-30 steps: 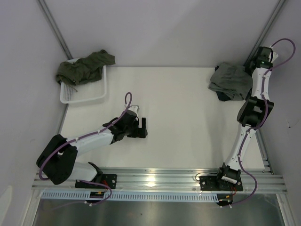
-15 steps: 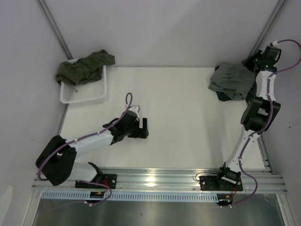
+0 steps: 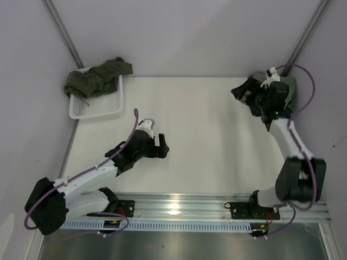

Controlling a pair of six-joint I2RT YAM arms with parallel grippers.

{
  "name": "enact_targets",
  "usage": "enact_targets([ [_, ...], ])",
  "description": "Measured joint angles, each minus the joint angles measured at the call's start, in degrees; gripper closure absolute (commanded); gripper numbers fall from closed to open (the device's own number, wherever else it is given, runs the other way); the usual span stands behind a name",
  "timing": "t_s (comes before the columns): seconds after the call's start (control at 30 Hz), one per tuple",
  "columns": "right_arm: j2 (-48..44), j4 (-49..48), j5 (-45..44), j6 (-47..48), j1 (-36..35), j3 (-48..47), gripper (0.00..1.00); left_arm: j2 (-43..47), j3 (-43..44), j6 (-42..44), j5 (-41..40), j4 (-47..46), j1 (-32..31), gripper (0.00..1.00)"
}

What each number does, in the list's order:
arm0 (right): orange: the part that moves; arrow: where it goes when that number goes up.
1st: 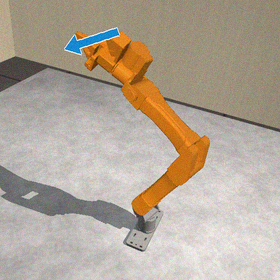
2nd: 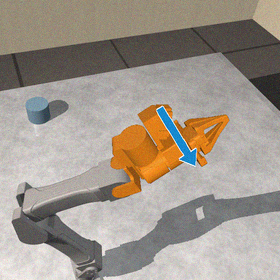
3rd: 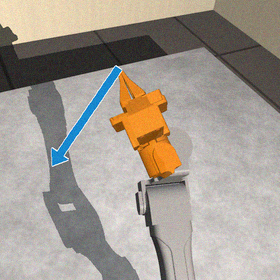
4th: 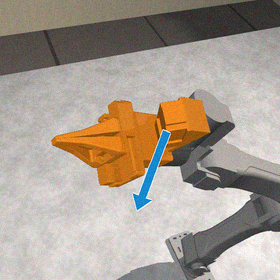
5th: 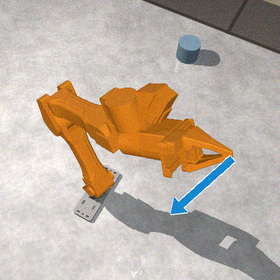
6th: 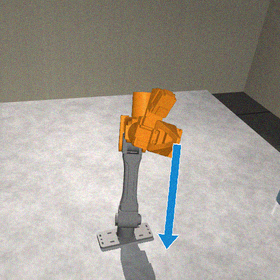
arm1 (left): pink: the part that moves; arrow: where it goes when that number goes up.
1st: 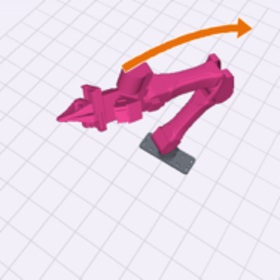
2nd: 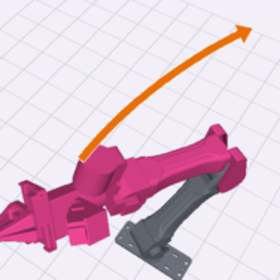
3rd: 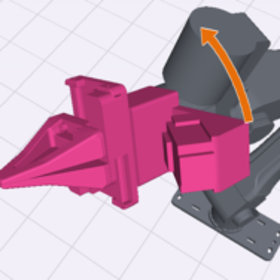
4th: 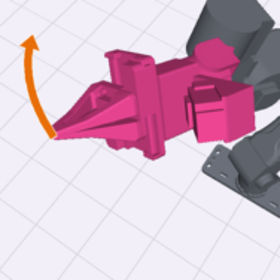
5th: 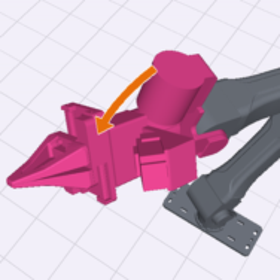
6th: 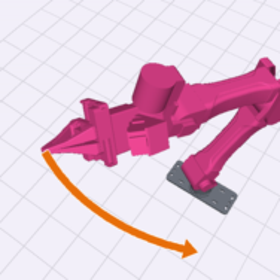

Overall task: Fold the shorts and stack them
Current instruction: Neatly place the folded shorts to the corner

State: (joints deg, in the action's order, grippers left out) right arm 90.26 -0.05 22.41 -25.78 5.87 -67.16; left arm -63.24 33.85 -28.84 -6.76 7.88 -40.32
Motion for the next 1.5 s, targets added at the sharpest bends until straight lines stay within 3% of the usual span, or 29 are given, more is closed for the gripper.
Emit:
enact_targets([
  [0.27,-35.5,-7.2,-5.4,4.2,-8.8,22.1,0.00,15.1,-7.2,0.9,-5.4,-0.9,-0.1,0.01],
  [0.47,-50.5,-2.9,-8.5,4.2,-12.9,39.4,0.01,27.6,-13.6,1.9,-8.2,0.5,-0.2,0.01],
  [0.7,-65.4,-0.3,-11.9,3.9,-15.9,49.0,0.00,43.5,-19.6,2.8,-9.4,2.1,-0.2,0.01],
  [0.93,-69.9,-0.5,-12.6,2.2,-16.9,57.1,0.00,47.9,-22.3,3.0,-9.6,1.9,-0.3,0.01],
  [1.5,-68.8,-1.2,-15.9,0.8,-17.4,57.3,0.00,46.1,-22.3,3.0,-10.1,1.7,-0.3,0.01],
])
